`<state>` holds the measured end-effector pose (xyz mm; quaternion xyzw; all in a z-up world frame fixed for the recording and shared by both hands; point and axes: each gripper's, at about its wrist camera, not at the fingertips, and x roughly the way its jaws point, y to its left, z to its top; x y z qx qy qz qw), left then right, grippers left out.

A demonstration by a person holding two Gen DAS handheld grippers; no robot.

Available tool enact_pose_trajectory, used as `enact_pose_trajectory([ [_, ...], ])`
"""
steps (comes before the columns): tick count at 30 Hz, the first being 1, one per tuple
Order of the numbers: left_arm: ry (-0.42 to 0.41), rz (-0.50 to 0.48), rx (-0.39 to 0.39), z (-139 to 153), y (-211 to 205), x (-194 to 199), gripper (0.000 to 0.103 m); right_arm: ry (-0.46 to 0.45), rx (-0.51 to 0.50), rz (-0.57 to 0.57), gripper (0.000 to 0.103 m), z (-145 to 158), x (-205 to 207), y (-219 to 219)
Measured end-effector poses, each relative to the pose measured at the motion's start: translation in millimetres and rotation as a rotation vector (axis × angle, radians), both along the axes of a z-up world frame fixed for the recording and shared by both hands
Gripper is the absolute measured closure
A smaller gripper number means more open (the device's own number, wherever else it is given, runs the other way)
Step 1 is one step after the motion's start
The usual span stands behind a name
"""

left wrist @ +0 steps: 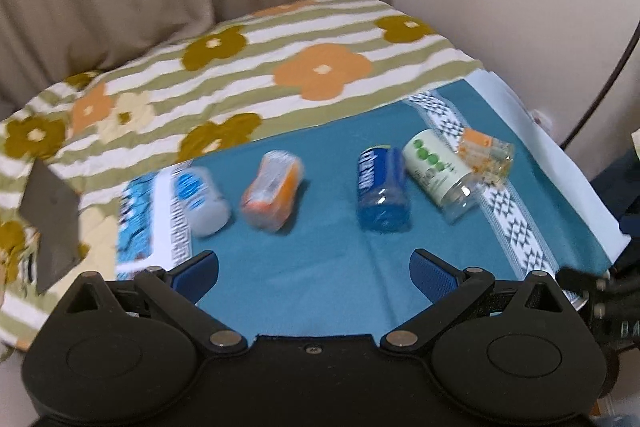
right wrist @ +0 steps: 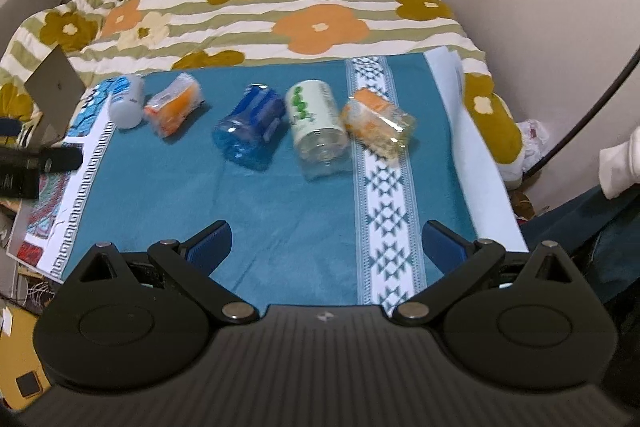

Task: Flip cup upright
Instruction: 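Reach the left gripper to the sideways blue cup and close on it, then lift the blue cup off the cloth with the left gripper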

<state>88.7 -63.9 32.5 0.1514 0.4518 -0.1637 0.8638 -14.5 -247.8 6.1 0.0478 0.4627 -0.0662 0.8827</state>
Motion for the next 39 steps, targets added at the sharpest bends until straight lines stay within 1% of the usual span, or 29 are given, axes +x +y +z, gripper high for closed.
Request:
enact_pose_trajectory([
  [5, 0.109, -0.032, -0.022, -25, -35, 51, 0.002, 0.021, 0.000, -0.024, 0.000, -15, 8, -20],
  [11, 0.206, -0.053, 0.012, -63, -70, 98, 0.002, 0.042, 0.004, -0.026, 0.000, -31, 20, -37],
  [15, 0.248, -0.075, 0.059, -89, -90, 121, 0.005, 0.065, 0.024, -0.035, 0.000, -46, 31, -50],
  [21, 0.296, -0.101, 0.112, -121, -107, 141, 0.006, 0.080, 0.071, -0.043, 0.000, -67, 48, -66],
  [25, 0.322, -0.105, 0.128, -135, -113, 149, 0.011, 0.099, 0.092, -0.033, 0.000, -81, 61, -69],
  [30, 0.357, -0.107, 0.140, -150, -116, 156, 0.014, 0.116, 0.118, -0.028, 0.000, -92, 73, -69],
  [32, 0.370, -0.111, 0.134, -154, -118, 158, 0.019, 0.124, 0.125, -0.028, 0.000, -95, 76, -70],
  [34, 0.387, -0.110, 0.127, -157, -119, 158, 0.035, 0.132, 0.131, -0.028, 0.000, -99, 80, -70],
  [39, 0.388, -0.101, 0.118, -160, -118, 158, 0.036, 0.144, 0.141, -0.028, 0.000, -102, 84, -71],
])
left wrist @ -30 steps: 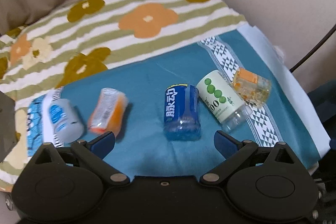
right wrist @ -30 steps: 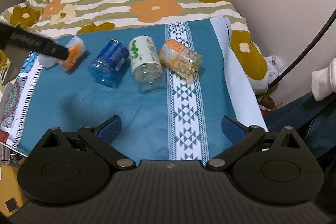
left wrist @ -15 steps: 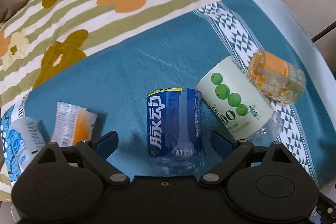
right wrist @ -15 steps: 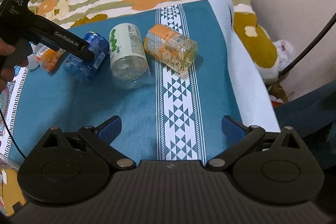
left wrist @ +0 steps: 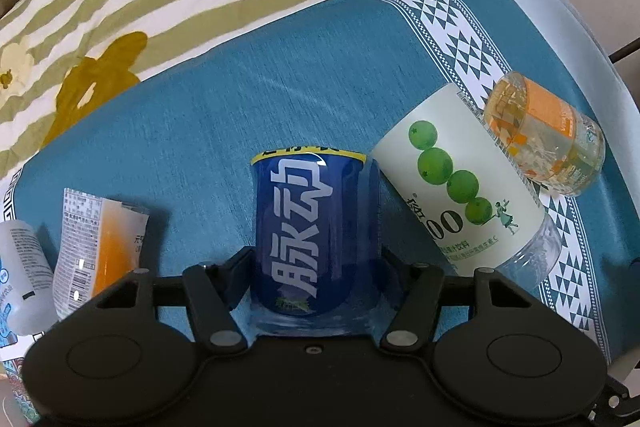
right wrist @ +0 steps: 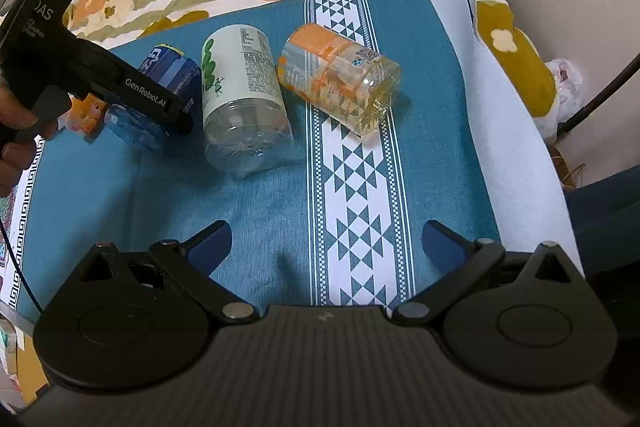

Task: Flip cup upright
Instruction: 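Lift the blue cup off the cloth with the left gripper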

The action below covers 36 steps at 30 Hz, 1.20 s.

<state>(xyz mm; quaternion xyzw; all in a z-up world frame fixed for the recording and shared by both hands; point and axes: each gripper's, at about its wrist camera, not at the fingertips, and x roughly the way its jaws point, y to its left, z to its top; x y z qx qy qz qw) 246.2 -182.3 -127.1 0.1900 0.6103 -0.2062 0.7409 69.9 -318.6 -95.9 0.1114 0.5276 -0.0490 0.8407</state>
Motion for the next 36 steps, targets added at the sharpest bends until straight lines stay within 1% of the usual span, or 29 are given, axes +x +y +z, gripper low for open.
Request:
enact_pose_trajectory([
  [6, 0.007, 0.031, -0.018, 5, 7, -2, 0.036, 0.000, 0.004, 0.004, 0.000, 2, 3, 1],
  [12, -0.004, 0.078, -0.045, 19, 23, -14, 0.036, -0.008, -0.003, 0.023, 0.000, 7, 4, 6],
  [17, -0.020, 0.120, -0.072, 37, 39, -33, 0.036, -0.027, -0.010, 0.050, 0.000, 17, 2, 15],
  [24, -0.037, 0.187, -0.104, 56, 66, -74, 0.036, -0.056, -0.024, 0.094, 0.000, 34, -7, 29],
  [29, -0.025, 0.248, -0.128, 56, 84, -104, 0.036, -0.070, -0.026, 0.127, 0.000, 38, -19, 41],
  [36, 0.006, 0.314, -0.147, 42, 101, -141, 0.036, -0.067, -0.023, 0.164, 0.000, 32, -38, 57],
])
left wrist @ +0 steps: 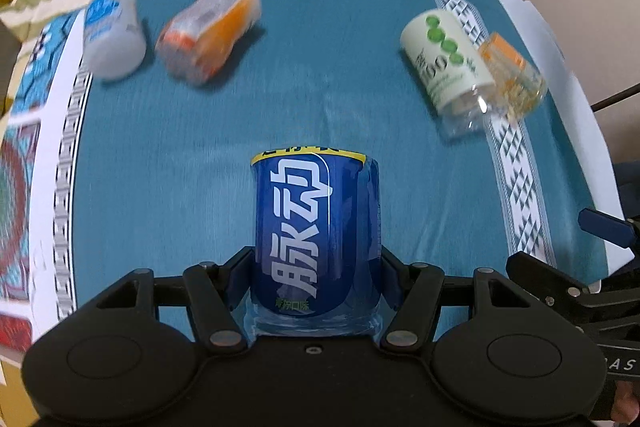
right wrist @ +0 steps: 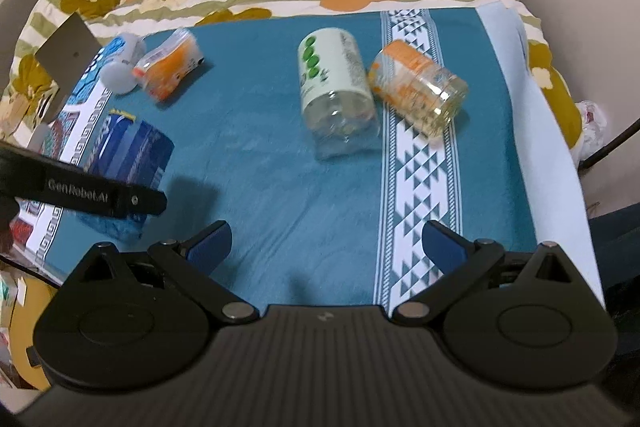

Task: Flip cup upright
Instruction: 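Lift the blue cup off the cloth with the left gripper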

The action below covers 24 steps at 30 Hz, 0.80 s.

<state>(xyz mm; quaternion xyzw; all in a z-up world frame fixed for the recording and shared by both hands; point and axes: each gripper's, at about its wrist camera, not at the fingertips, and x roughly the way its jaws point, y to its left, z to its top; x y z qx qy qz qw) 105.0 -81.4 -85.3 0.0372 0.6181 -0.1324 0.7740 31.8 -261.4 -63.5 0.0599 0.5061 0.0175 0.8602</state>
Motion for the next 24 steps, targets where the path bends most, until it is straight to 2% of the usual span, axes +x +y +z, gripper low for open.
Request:
enact_pose_trajectory([
  [6, 0.003, 0.020, -0.001, -22, 2, -14, 0.036, 0.015, -0.003, 0.018, 0.000, -9, -16, 10],
  [11, 0.004, 0.045, -0.012, -37, 0, -10, 0.036, 0.035, -0.012, 0.020, 0.000, -18, -24, 11],
  [24, -0.026, 0.060, -0.009, -44, 5, 0, 0.037, 0.057, -0.017, 0.010, 0.000, -27, -31, 12],
])
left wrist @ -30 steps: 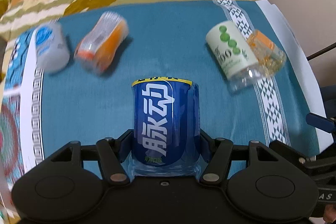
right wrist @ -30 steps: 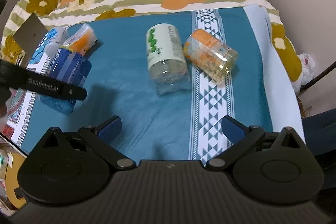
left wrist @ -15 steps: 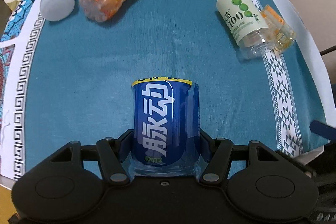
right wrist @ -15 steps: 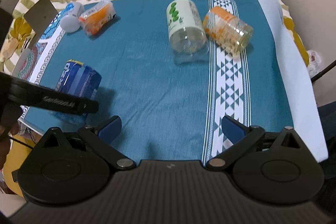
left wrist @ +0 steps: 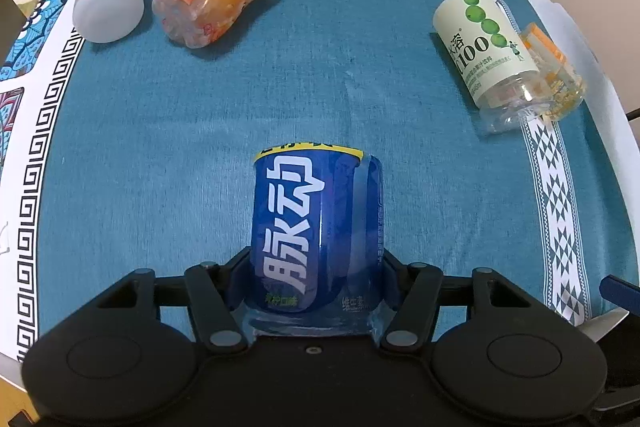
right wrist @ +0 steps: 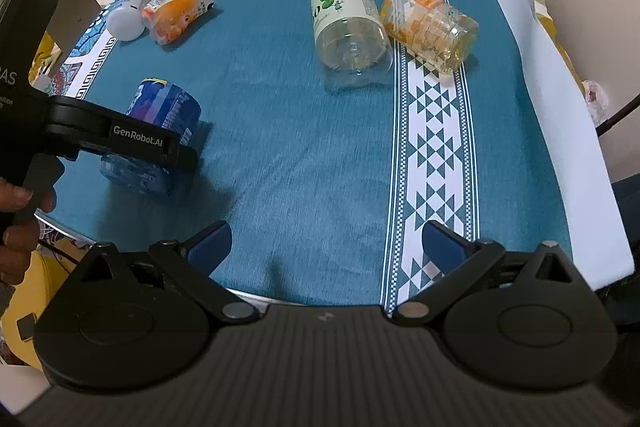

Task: Flip cup upright
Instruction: 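Lower the blue cup onto the cloth and open the left gripper, then close the right gripper around the body of the blue cup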

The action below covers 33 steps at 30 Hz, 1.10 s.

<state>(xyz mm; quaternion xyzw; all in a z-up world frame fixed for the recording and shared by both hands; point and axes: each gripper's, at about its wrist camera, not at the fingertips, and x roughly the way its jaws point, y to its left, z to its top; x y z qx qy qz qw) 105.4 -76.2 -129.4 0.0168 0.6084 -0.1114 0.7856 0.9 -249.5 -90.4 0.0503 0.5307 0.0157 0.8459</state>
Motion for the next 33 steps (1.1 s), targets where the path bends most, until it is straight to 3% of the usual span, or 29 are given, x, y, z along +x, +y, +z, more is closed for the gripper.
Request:
enact_pose_trajectory([
  [3, -0.006, -0.001, -0.008, 1, 0, 1, 0.035, 0.004, 0.001, -0.004, 0.000, 0, 1, 0],
  [6, -0.014, -0.001, -0.012, 3, 0, 1, 0.015, 0.004, 0.001, -0.008, 0.000, 1, 3, -1],
  [22, -0.048, 0.002, -0.049, 35, 14, -9, 0.007, 0.016, 0.001, -0.032, 0.000, 15, 6, -7],
  [33, -0.104, 0.100, -0.060, 82, 78, -34, 0.000, 0.003, 0.056, 0.003, 0.000, 46, 39, 6],
])
